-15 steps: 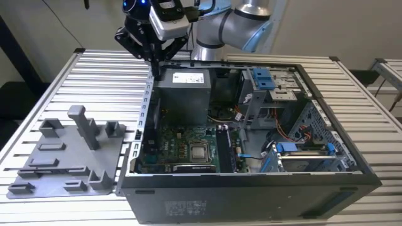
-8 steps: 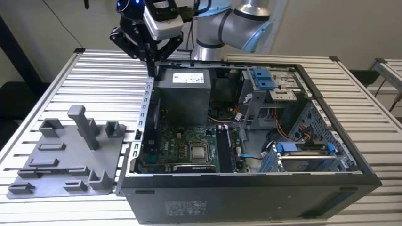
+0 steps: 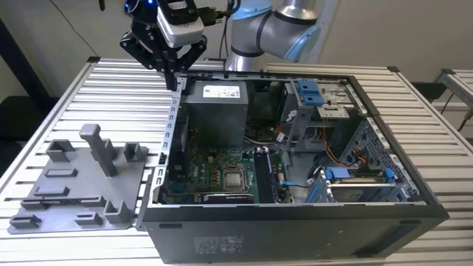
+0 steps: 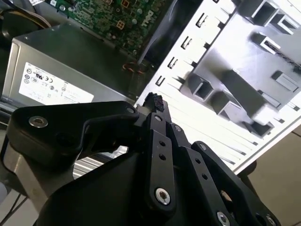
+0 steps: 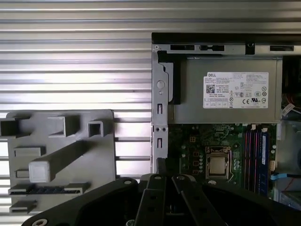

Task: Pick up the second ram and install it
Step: 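Reach for the second ram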

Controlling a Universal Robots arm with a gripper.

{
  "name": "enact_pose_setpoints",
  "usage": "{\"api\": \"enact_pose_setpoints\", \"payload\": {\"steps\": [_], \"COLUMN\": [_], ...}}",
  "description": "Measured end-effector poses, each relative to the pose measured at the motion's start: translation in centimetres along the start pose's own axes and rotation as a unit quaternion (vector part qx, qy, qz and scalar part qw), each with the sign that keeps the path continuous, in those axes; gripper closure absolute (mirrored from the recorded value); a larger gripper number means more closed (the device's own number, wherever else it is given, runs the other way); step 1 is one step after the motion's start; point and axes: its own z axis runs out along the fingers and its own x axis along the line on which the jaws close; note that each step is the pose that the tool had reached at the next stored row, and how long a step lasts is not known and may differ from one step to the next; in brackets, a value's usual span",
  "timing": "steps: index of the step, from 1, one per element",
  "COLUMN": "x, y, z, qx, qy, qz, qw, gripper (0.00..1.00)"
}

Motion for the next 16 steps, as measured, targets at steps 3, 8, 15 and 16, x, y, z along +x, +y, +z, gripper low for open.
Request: {"api": "enact_pose_setpoints", "payload": {"steps": [3, 8, 15, 16], "x": [0.55, 1.33, 2.56, 2.75], "y": [-0.02, -0.04, -0.11, -0.13], "z": [0.00, -0.01, 0.00, 0.00], "qx": [0.0000, 0.0000, 0.0000, 0.0000], "qy": [0.0000, 0.0001, 0.0001, 0.0001], "qz": [0.000, 0.000, 0.000, 0.000], "qw": [1.0000, 1.0000, 1.0000, 1.0000], "gripper": [0.89, 0.89, 0.89, 0.89]}}
